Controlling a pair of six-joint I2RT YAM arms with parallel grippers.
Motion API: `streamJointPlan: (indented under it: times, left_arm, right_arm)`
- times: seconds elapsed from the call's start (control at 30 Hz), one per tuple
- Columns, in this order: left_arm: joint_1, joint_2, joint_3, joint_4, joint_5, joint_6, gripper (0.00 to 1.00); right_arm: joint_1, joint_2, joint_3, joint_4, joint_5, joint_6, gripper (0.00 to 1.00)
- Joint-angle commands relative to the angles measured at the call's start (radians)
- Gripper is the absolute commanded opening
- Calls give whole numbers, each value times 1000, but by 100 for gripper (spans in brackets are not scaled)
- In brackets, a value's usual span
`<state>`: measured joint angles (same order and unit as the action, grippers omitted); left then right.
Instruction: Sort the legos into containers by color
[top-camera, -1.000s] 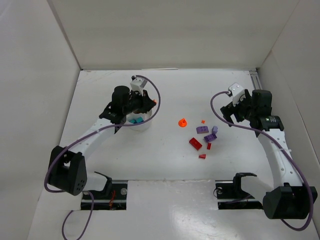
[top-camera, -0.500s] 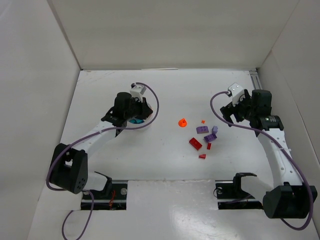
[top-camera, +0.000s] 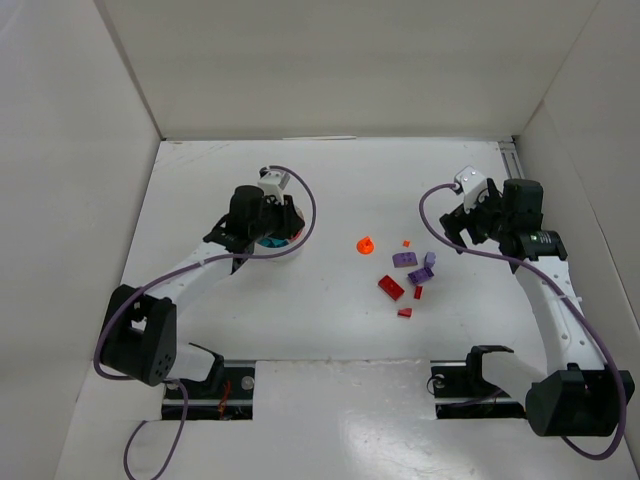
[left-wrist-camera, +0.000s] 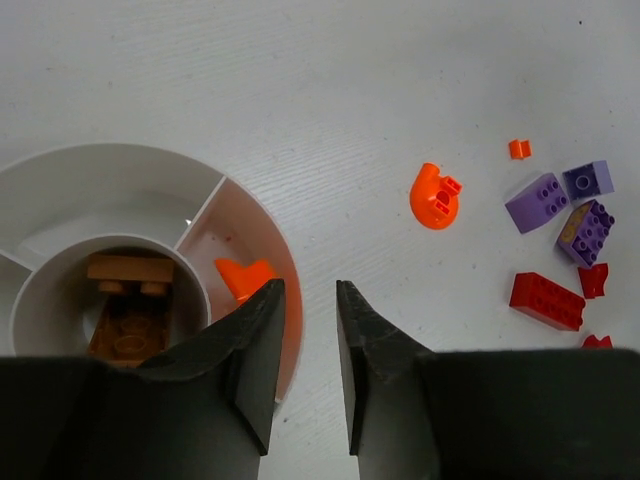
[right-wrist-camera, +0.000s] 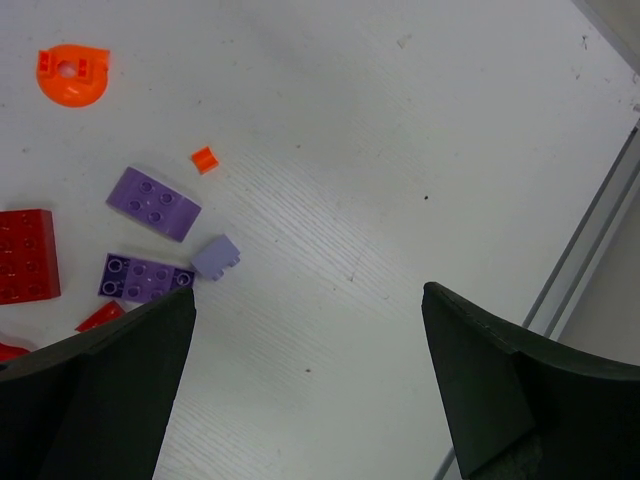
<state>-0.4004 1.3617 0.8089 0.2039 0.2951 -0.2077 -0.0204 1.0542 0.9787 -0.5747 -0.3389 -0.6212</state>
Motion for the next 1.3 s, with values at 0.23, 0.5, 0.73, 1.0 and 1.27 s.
streamJointPlan:
  times: [0.23, 0.5, 0.73, 1.0, 1.27]
  left_arm:
    - [-17, -69, -10, 11, -11, -6, 34]
    - [-47, -208, 51, -53, -10, -6, 100]
    - [-58, -399, 52, -223, -163, -180, 100]
    - [-68, -593, -66, -302, -295, -321, 100]
    - [-77, -636, -91, -314, -298, -341, 100]
  right_arm:
    - [-9, -20, -2, 53, -55, -34, 99]
    - [338, 82, 21, 110, 115, -43, 99]
    - [474, 357, 69, 275, 136, 90, 99]
    - [600, 680, 192, 388, 244, 316, 98]
    - [625, 785, 213, 388, 362, 451, 93]
